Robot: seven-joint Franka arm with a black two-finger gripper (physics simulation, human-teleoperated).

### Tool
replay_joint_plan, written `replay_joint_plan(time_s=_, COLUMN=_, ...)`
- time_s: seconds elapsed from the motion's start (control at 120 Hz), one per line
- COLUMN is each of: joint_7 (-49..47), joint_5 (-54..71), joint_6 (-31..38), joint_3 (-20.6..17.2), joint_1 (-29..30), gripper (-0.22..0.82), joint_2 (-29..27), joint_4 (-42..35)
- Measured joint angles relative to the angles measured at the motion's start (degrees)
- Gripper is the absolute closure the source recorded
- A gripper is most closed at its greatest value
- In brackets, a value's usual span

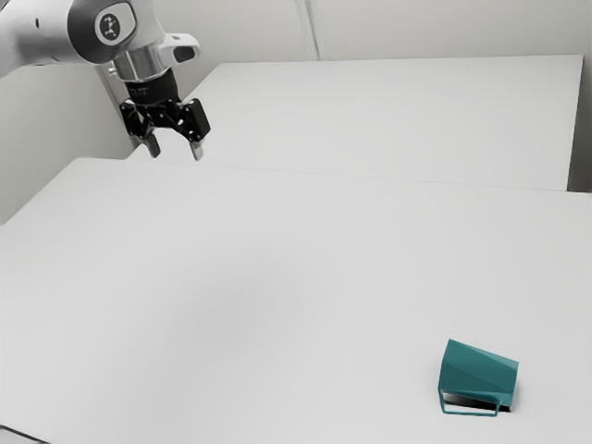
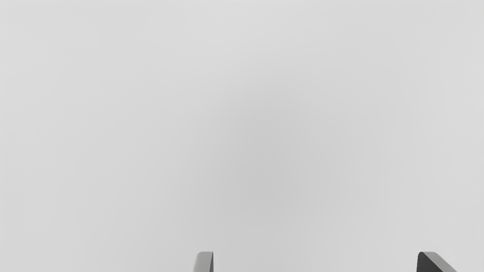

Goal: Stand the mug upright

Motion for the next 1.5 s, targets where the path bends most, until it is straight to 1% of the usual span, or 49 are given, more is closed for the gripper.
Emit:
replay_joint_plan(time_s=0.233, joint_7=-0.20, joint_5=0.00, joint_6=0.28, joint_3=-0.08, joint_1=-0.45, gripper=0.02, joint_2=0.00, joint_4=-0.04)
replay_joint_plan(time_s=0.317, joint_7=-0.19, joint_5=-1.32, joint_6=1.60, joint_3=-0.06, joint_1=-0.62, gripper=0.02, joint_2=-0.19, joint_4=-1.65)
replay_joint_plan(time_s=0.633, joint_7=2.16, joint_5=-11.65, joint_6=11.21, joint_3=-0.43, joint_1=-0.61, gripper=0.02, joint_2=-2.56, joint_4=-11.13)
replay_joint_plan(time_s=0.733, joint_7=3.76, joint_5=-15.77, joint_6=15.47, joint_3=-0.79, joint_1=-0.65, gripper=0.02, joint_2=-3.74, joint_4=-15.71)
replay_joint_plan(time_s=0.842, joint_7=7.30, joint_5=-23.35, joint_6=20.81, joint_3=-0.87, joint_1=-1.62, gripper=0.02, joint_2=-4.21, joint_4=-21.32)
replay_joint_plan(time_s=0.908, joint_7=10.20, joint_5=-28.15, joint_6=23.46, joint_3=-0.88, joint_1=-2.48, gripper=0.02, joint_2=-4.26, joint_4=-23.47)
replay_joint_plan(time_s=1.1, joint_7=18.19, joint_5=-37.79, joint_6=28.02, joint_3=-1.17, joint_1=-4.50, gripper=0.02, joint_2=-4.29, joint_4=-28.88)
replay_joint_plan(time_s=1.325, joint_7=28.36, joint_5=-49.79, joint_6=31.67, joint_3=-3.54, joint_1=-4.26, gripper=0.02, joint_2=-4.23, joint_4=-35.96)
replay_joint_plan(time_s=1.5, joint_7=35.26, joint_5=-55.62, joint_6=34.30, joint_3=-6.18, joint_1=-5.30, gripper=0.02, joint_2=-4.31, joint_4=-39.53)
